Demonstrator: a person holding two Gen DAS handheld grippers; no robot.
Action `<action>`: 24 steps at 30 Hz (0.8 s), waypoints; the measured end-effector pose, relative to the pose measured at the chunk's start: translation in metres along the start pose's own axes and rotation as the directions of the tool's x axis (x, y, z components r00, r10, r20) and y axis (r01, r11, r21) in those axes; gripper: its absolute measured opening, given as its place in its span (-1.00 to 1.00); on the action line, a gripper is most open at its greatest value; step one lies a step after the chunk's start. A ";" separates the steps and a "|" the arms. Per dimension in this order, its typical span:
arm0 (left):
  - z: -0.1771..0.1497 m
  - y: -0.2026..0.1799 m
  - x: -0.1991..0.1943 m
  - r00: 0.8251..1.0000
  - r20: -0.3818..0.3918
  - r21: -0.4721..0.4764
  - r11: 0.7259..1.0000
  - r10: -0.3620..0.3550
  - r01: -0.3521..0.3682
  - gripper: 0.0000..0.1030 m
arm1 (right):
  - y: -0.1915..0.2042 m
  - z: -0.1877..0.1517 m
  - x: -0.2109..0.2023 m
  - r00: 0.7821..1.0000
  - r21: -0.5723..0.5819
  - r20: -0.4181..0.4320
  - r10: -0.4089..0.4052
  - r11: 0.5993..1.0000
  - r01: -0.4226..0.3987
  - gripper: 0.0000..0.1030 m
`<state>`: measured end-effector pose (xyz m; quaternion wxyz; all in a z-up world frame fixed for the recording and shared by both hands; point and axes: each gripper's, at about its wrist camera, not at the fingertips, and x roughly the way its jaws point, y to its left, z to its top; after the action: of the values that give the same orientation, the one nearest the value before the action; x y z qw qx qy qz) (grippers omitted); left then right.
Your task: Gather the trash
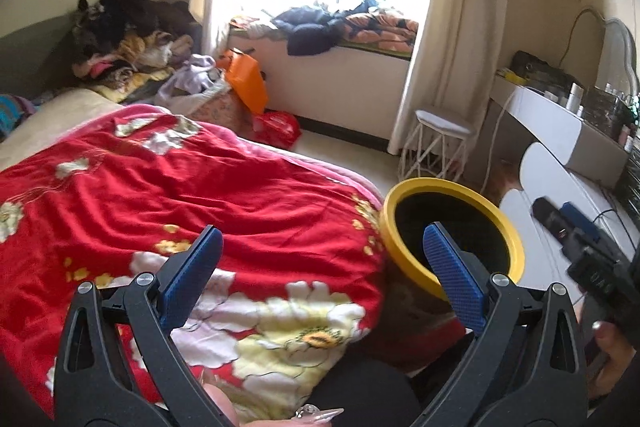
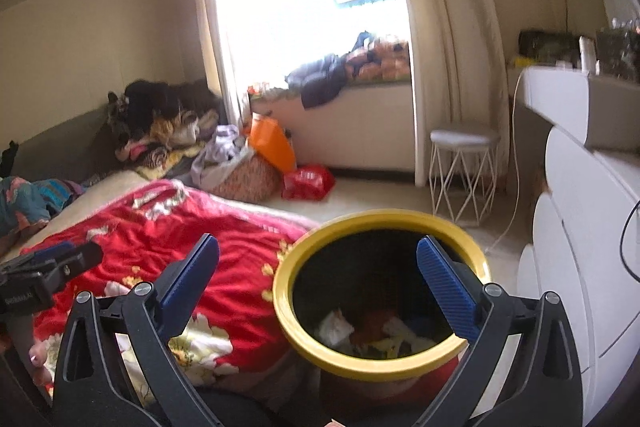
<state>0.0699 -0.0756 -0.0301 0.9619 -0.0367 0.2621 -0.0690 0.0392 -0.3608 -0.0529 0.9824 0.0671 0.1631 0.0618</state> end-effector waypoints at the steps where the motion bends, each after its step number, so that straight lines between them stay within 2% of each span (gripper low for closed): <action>1: -0.002 0.003 -0.003 1.000 0.010 -0.007 1.000 0.011 -0.011 0.79 | 0.002 -0.001 -0.004 1.000 -0.004 0.027 -0.005 1.000 0.005 0.87; 6: -0.008 0.014 -0.020 0.995 0.084 -0.007 0.999 0.051 -0.051 0.79 | 0.018 -0.010 -0.018 0.992 -0.043 0.121 -0.021 0.999 0.027 0.87; 10: -0.011 0.019 -0.026 0.991 0.114 -0.003 0.998 0.064 -0.064 0.79 | 0.028 -0.016 -0.022 0.988 -0.089 0.153 -0.023 0.995 0.037 0.87; 15: -0.013 0.023 -0.024 0.992 0.110 -0.016 0.998 0.063 -0.061 0.79 | 0.033 -0.020 -0.022 0.985 -0.125 0.168 -0.026 0.991 0.047 0.87; 24: -0.015 0.026 -0.024 0.993 0.100 -0.035 0.998 0.054 -0.051 0.79 | 0.032 -0.024 -0.017 0.988 -0.120 0.151 -0.040 0.991 0.058 0.87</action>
<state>0.0444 -0.0473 -0.0340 0.9747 -0.0489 0.2151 -0.0373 0.0118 -0.3288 -0.0651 0.9953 0.0063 0.0873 0.0425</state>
